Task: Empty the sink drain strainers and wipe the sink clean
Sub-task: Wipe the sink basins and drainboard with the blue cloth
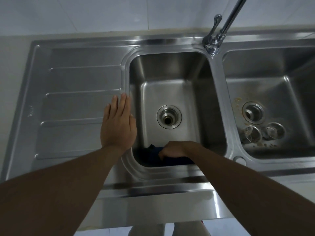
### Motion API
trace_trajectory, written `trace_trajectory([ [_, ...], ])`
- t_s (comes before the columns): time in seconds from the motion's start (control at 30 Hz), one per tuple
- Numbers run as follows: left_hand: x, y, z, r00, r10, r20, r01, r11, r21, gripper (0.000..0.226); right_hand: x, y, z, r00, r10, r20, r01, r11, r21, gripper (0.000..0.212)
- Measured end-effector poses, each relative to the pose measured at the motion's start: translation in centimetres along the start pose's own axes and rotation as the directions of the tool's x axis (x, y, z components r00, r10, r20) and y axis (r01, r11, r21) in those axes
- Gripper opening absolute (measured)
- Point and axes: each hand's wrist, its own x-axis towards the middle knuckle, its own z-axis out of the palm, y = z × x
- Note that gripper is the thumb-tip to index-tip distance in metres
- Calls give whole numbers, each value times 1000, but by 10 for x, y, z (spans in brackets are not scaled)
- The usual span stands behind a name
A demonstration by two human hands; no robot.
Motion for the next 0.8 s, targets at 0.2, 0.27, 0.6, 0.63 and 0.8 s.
trace_trajectory([
  [0.2,0,1,0,1000,-5,3,5,1000,-18,62,0,-2,2,995,-101,18,101,995,4,39],
  [0.27,0,1,0,1000,-5,-1,5,1000,-20,62,3,7,-1,1000,-21,4,21,993,-119,51],
  [0.6,0,1,-3,1000,4,-11,-5,1000,-28,61,3,-5,2,995,-91,42,95,990,-105,47],
  [0.63,0,1,-3,1000,6,-14,-6,999,-32,61,3,2,-1,997,-64,41,71,976,-204,49],
  [0.8,0,1,-3,1000,13,-21,-14,999,-51,61,0,48,-21,980,132,-151,-187,871,-455,63],
])
